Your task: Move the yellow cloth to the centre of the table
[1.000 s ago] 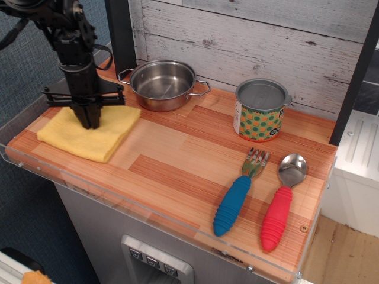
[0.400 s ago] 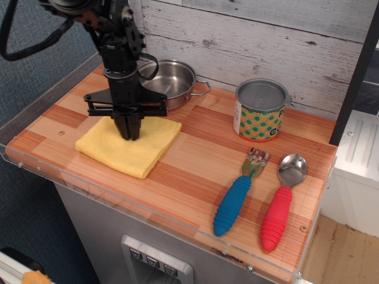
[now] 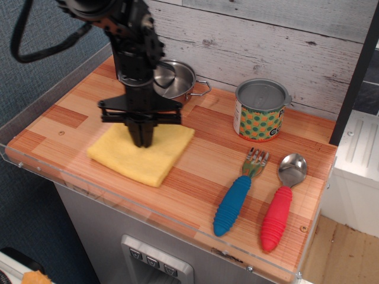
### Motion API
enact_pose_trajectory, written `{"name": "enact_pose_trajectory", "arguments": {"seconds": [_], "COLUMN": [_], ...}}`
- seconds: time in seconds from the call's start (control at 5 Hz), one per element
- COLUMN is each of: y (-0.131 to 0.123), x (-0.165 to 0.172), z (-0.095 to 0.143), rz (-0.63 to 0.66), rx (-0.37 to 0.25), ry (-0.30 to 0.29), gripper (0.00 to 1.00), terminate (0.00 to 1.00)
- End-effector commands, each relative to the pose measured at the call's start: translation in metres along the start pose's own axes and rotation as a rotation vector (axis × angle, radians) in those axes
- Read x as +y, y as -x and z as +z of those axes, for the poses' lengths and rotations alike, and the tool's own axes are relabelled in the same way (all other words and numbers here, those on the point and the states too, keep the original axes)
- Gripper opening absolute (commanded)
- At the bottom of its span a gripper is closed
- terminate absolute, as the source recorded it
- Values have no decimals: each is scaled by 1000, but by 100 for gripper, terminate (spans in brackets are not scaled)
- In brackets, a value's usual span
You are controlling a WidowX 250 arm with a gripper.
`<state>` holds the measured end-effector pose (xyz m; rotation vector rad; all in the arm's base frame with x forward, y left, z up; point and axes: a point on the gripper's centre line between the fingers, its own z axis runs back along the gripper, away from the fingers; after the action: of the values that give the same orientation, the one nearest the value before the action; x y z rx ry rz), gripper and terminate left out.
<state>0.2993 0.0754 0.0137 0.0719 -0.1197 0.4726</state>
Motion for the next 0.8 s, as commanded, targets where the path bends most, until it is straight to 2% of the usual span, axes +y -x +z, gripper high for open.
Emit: {"name": "enact_pose_trajectory", "arguments": {"seconds": [0.0,0.6], "y": [0,9], "x": [-16,-25], "z": [21,22], "rz": [-10,-5], "rx": [-52,-40], "ry": [37,50], "gripper": [0,0], "terminate": [0,0]}}
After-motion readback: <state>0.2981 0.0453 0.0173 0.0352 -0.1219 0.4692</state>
